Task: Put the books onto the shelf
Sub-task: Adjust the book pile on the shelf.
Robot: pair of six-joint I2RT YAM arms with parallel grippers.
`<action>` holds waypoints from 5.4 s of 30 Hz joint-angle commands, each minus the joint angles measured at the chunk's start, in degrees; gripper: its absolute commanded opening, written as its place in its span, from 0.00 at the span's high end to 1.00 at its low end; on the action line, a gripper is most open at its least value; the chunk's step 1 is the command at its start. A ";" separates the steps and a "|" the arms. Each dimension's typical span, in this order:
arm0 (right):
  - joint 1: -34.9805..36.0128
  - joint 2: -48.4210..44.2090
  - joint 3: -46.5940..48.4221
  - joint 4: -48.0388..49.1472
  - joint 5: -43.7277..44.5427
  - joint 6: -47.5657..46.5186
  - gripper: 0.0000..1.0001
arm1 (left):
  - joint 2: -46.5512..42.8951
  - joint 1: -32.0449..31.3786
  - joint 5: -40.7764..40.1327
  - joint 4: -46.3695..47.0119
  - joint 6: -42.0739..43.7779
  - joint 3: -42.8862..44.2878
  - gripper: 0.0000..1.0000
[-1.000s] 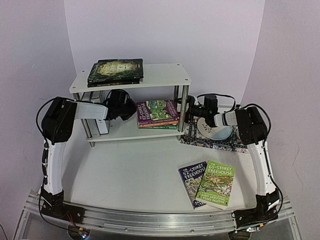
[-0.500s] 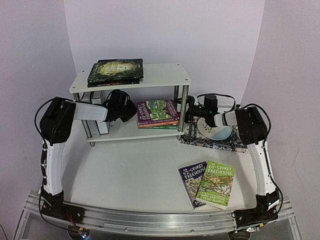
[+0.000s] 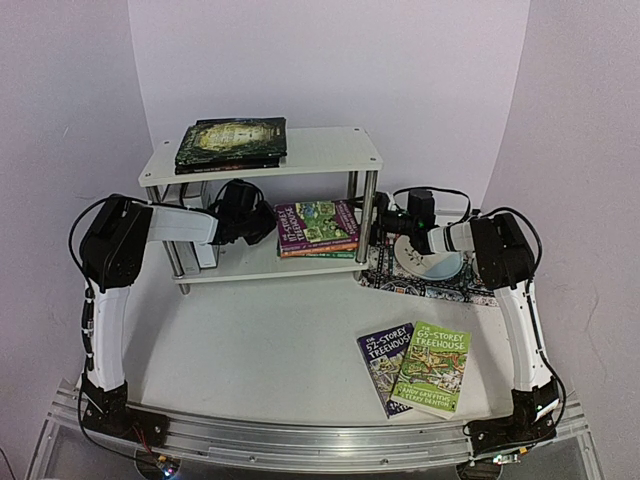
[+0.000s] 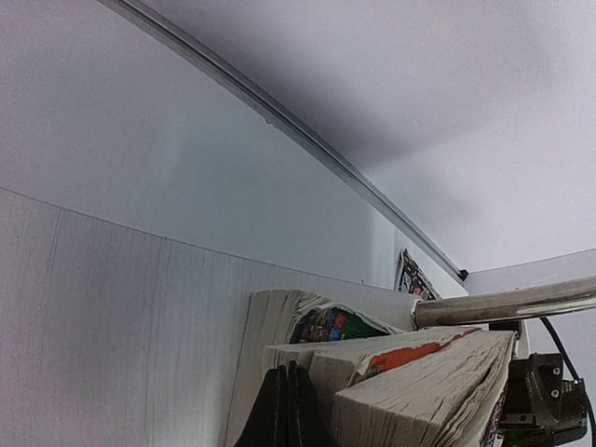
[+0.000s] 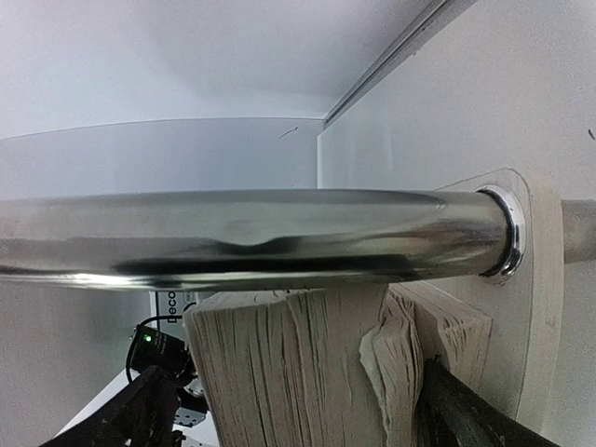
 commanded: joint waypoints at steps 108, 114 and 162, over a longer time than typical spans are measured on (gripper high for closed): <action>-1.38 -20.78 -9.56 -42.88 2.32 -39.16 1.00 | -8.97 -1.73 1.18 -11.15 4.49 -6.72 1.00; -0.46 -20.04 -8.58 -43.33 2.37 -39.20 1.00 | -8.25 -1.73 2.36 -11.33 4.10 -6.75 1.00; 1.75 -16.71 -4.69 -49.26 2.86 -43.25 1.00 | -7.20 -2.60 7.80 -11.43 3.91 -5.65 1.00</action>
